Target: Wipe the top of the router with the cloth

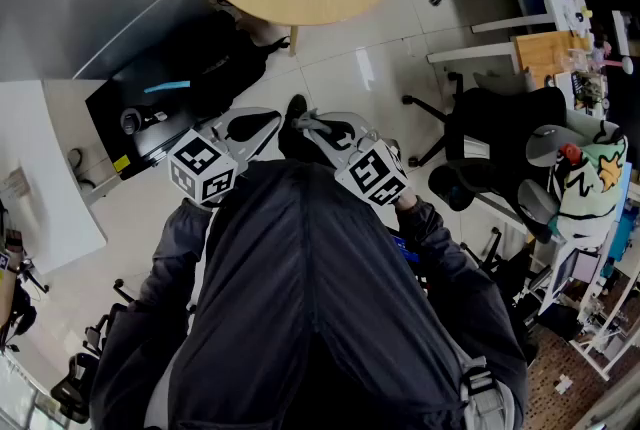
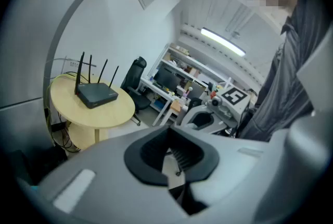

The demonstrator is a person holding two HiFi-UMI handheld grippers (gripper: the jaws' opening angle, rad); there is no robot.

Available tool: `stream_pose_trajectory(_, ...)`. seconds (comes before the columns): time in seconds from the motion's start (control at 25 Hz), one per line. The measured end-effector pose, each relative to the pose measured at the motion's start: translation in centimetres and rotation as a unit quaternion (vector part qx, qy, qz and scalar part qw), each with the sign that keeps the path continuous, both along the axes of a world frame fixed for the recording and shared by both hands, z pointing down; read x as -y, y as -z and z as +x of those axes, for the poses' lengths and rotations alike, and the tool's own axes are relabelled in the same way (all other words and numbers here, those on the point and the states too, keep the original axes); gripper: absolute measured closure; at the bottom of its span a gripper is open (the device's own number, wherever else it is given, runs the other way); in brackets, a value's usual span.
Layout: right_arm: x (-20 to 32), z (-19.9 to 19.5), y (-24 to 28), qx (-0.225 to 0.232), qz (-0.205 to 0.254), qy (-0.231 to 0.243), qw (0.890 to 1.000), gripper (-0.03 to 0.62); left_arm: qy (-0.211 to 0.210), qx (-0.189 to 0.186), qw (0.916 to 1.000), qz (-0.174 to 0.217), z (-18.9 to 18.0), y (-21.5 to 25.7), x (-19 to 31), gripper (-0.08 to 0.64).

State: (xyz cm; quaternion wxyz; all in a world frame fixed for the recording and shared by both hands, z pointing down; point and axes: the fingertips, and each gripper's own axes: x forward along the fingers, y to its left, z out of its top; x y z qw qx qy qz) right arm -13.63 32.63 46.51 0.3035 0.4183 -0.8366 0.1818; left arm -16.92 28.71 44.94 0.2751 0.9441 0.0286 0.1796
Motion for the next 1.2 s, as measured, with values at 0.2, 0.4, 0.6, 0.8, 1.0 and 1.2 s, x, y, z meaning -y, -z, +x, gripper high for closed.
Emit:
stream_pose_trajectory(0.2, 3.9, 5.6, -1.3, -0.009, -0.003, 0.014, 1.000, 0.560, 0.021, 0.003, 0.9998, 0.003, 5.7, -0.3, 3.7, 0.560)
stream_pose_trajectory(0.4, 7.3, 9.3, -3.2, -0.032, -0.009, 0.041, 0.999, 0.560, 0.044, 0.006, 0.9990, 0.005, 9.3, 0.0, 6.1, 0.560)
stream_pose_trajectory(0.6, 10.8, 10.7, -5.2, -0.060, -0.014, 0.076, 0.995, 0.560, 0.063, 0.016, 0.9978, -0.009, 10.2, -0.3, 7.4, 0.560)
stream_pose_trajectory(0.8, 14.8, 10.8, -6.9, -0.100, -0.020, 0.121, 0.987, 0.560, 0.068, 0.014, 0.9972, -0.027, 11.2, -1.3, 9.6, 0.560)
stream_pose_trajectory(1.0, 20.3, 11.5, -8.8, -0.143, -0.030, 0.167, 0.975, 0.560, 0.098, -0.002, 0.9948, -0.028, 12.2, -1.1, 13.7, 0.560)
stream_pose_trajectory(1.2, 29.0, 10.2, -11.0, -0.196, -0.023, 0.212, 0.957, 0.560, 0.144, -0.006, 0.9893, -0.025, 10.3, -0.6, 18.7, 0.560)
